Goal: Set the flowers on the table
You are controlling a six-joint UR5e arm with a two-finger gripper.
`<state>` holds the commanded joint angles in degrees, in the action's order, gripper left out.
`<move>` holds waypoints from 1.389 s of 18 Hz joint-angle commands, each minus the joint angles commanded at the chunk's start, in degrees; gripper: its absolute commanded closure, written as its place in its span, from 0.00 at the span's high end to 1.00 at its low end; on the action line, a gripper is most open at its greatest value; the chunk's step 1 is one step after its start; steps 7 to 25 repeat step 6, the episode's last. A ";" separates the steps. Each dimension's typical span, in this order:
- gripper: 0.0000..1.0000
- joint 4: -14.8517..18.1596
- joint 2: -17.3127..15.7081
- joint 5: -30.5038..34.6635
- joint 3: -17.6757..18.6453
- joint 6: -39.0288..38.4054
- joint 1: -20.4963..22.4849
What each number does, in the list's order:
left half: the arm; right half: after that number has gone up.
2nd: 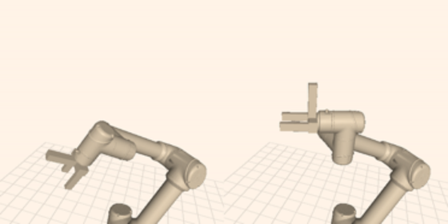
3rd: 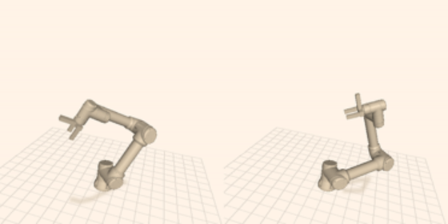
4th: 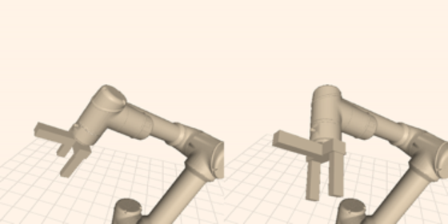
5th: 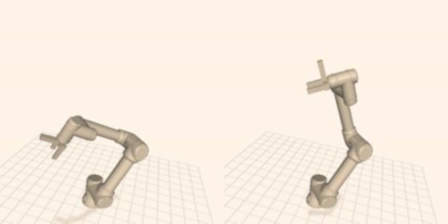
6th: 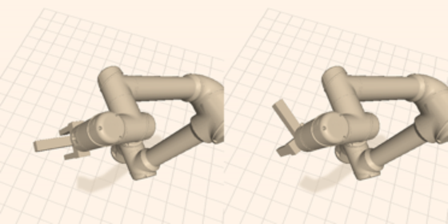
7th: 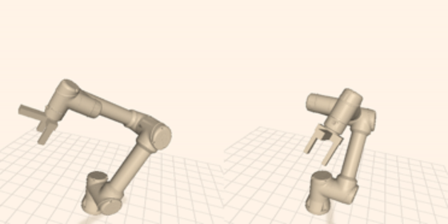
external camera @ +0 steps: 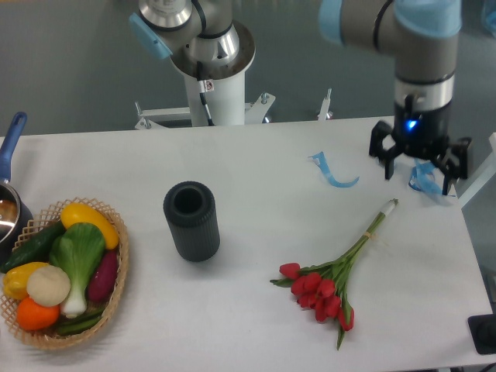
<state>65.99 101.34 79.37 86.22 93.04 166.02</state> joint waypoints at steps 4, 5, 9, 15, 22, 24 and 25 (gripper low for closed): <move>1.00 3.44 -1.31 -0.97 1.49 10.81 3.69; 1.00 3.27 -1.67 -1.05 2.19 13.37 4.31; 1.00 3.44 -1.76 -1.14 2.37 14.44 4.58; 1.00 3.44 -1.76 -1.14 2.37 14.44 4.58; 1.00 3.44 -1.76 -1.14 2.37 14.44 4.58; 1.00 3.44 -1.76 -1.14 2.37 14.44 4.58; 1.00 3.44 -1.76 -1.14 2.37 14.44 4.58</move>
